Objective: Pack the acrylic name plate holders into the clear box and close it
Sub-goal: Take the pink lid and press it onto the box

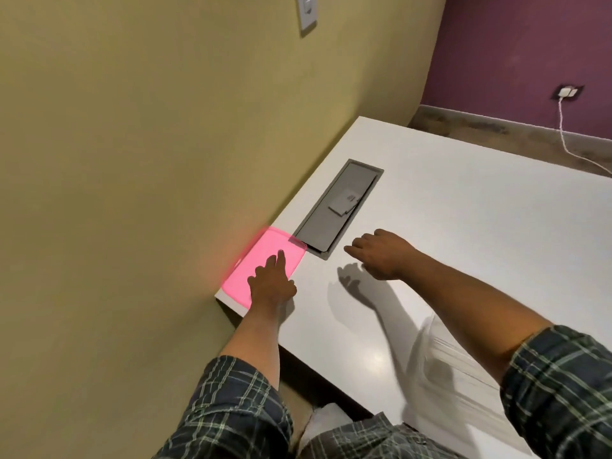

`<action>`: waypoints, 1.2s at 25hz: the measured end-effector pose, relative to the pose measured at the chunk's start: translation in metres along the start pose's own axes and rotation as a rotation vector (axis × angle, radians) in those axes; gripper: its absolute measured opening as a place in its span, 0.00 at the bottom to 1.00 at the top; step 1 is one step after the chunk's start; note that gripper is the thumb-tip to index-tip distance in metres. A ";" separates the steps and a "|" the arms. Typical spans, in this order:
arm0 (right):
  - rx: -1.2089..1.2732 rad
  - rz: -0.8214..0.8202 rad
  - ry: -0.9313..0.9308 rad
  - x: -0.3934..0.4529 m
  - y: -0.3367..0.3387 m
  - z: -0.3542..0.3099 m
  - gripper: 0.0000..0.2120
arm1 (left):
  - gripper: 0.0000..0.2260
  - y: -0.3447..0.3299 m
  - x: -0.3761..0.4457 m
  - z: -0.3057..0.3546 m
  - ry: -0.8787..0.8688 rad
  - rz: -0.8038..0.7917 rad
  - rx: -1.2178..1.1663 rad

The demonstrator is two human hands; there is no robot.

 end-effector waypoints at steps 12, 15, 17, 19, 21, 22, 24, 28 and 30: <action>0.116 -0.176 -0.078 0.158 -0.051 -0.052 0.33 | 0.13 -0.069 0.027 -0.034 0.007 -0.078 0.045; 0.117 -0.237 -0.089 0.166 -0.072 -0.051 0.29 | 0.10 -0.073 0.034 -0.034 -0.003 -0.034 -0.001; 0.158 -0.255 -0.104 0.168 -0.078 -0.046 0.22 | 0.10 -0.070 0.038 -0.030 -0.038 0.006 0.012; 0.194 -0.254 -0.114 0.167 -0.079 -0.041 0.19 | 0.10 -0.066 0.038 -0.026 -0.067 0.073 0.030; 0.225 -0.223 -0.113 0.166 -0.075 -0.038 0.19 | 0.10 -0.054 0.031 -0.024 -0.073 0.196 0.047; 0.246 -0.193 -0.123 0.165 -0.069 -0.036 0.18 | 0.10 -0.047 0.028 -0.023 -0.082 0.263 0.063; 0.238 -0.127 -0.121 0.161 -0.059 -0.033 0.16 | 0.09 -0.033 0.024 -0.022 -0.108 0.418 0.104; 0.248 0.116 -0.077 0.139 -0.024 -0.018 0.12 | 0.10 0.020 0.021 -0.028 -0.112 0.689 0.167; 0.377 0.258 -0.116 0.122 -0.004 -0.003 0.07 | 0.09 0.054 0.023 -0.033 -0.056 0.797 0.204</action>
Point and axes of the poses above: each hand's wrist, its own x-axis towards the middle knuckle, its own y-axis out of the back of the hand, z = x × y, the point moved 6 cm from there along x, towards the middle knuckle, and after that the axes turned 15 degrees about x, right-handed, at the moved point
